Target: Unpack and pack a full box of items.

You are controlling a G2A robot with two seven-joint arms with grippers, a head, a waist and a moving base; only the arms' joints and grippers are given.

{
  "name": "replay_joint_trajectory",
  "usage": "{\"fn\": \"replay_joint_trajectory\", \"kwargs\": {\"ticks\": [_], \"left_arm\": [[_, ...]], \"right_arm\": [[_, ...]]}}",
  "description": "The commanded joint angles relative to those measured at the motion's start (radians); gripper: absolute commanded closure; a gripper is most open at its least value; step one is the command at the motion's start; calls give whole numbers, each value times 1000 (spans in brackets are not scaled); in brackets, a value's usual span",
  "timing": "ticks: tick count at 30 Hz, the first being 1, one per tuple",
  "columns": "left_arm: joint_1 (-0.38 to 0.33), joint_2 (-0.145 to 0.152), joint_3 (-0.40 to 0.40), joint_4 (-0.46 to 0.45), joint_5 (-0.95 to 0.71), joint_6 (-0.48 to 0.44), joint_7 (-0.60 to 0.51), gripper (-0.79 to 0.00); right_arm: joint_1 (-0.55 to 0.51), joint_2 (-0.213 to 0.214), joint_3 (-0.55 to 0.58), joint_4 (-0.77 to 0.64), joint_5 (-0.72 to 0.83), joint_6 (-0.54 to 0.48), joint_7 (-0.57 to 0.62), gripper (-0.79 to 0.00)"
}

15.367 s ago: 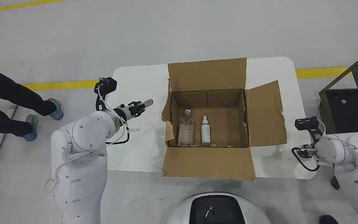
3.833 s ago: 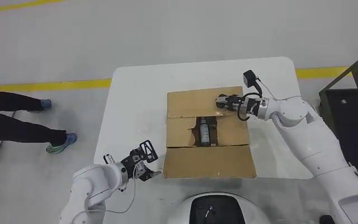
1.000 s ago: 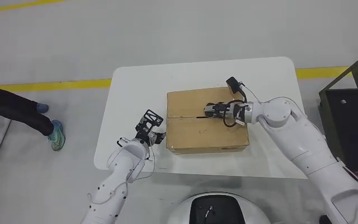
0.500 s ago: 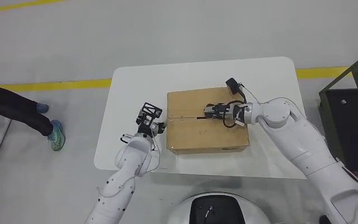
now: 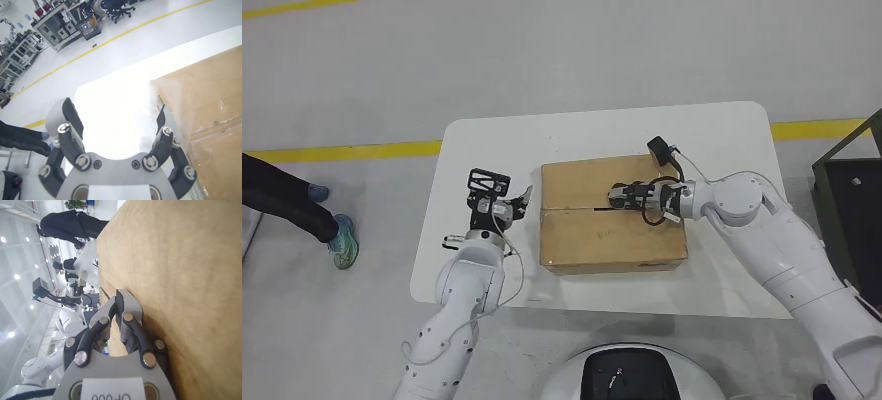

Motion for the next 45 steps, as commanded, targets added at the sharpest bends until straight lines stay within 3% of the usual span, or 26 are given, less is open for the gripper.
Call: {"fn": "replay_joint_trajectory", "kwargs": {"ticks": [1,7,13,19,23,28,37,45], "left_arm": [[2,-2,0,-13,-9,-19,-9,-785],[7,-5,18,-36,87,-43,9,-785],[40,-4,-59,-86,93,2,-26,-785],[68,4,-101,-2,136,-105,-107,-785],[95,10,-82,90,307,-112,-5,-785],[102,3,-66,162,279,-131,59,-785],[85,-9,-6,172,302,-204,137,-785],[70,-29,30,181,315,-114,177,-785]], "right_arm": [[1,-1,-1,2,0,-1,-1,0],[8,-2,-1,8,4,-7,1,0],[6,-1,6,15,3,-10,3,0],[9,-2,4,17,5,-7,3,0],[16,-5,-2,20,6,-6,4,0],[23,-7,-7,28,4,-6,8,0],[22,-9,-11,22,-2,2,9,0],[10,-5,2,11,-4,4,8,0]]}}
